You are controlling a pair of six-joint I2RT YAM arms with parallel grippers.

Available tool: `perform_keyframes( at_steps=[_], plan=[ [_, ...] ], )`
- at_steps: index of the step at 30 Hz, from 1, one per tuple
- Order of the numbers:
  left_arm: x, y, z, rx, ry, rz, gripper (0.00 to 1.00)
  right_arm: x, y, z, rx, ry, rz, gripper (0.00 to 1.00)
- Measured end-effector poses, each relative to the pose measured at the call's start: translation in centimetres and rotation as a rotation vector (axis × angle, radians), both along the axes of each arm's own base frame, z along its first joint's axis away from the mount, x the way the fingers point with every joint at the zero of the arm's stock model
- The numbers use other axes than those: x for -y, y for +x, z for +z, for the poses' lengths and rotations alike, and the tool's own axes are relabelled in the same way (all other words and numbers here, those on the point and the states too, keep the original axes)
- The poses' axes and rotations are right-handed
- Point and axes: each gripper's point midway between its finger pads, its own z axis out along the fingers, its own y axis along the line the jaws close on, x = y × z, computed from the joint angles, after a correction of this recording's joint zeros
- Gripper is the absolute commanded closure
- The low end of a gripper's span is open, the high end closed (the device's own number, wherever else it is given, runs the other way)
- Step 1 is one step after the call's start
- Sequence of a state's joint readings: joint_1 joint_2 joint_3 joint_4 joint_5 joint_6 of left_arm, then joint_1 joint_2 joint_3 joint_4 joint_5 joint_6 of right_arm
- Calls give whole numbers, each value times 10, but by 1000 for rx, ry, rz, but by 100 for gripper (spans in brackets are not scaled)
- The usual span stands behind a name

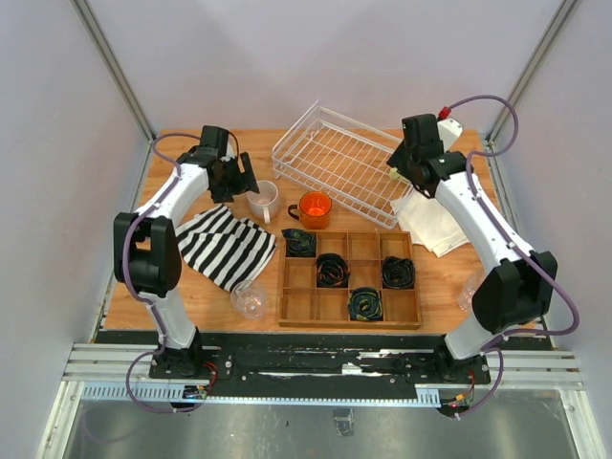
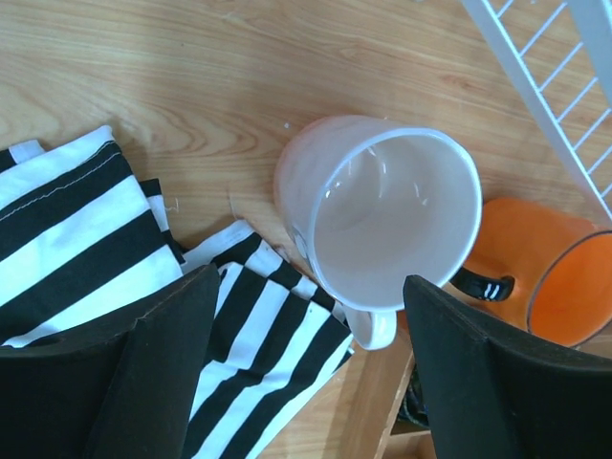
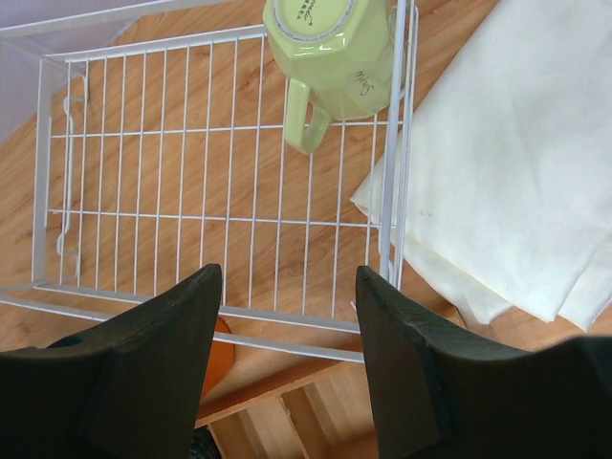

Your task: Load the cups into the dish rack

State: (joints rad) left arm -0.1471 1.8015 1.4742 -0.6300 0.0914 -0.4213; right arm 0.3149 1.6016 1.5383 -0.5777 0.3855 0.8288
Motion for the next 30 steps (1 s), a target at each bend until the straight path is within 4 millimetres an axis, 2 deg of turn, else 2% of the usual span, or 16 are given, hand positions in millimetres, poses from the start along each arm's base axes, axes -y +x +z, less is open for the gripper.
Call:
perform_keyframes(
  at_steps=[4, 9, 10, 13, 18, 25, 27, 30],
  plan=[
    [-1, 2, -15, -32, 5, 14, 26, 3, -8, 6, 22, 7, 1, 41],
    [-2, 4, -36, -73, 15, 29, 38, 4, -13, 11, 40, 10, 3, 41],
    [-2, 4, -39, -79, 17, 31, 44, 5, -14, 12, 44, 11, 4, 41],
    [-3, 5, -45, -88, 23, 41, 73, 6, -18, 11, 47, 9, 5, 41],
    [-4, 9, -49, -84, 30, 43, 98, 8, -24, 9, 44, 4, 10, 41],
    [1, 10, -49, -83, -1, 32, 99, 1, -24, 12, 46, 3, 73, 39],
    [8, 9, -48, -86, -40, 15, 100, -9, -23, 15, 49, 16, 142, 38],
    [22, 10, -41, -81, -116, -11, 99, -37, -20, 25, 88, 85, 284, 37]
  ],
)
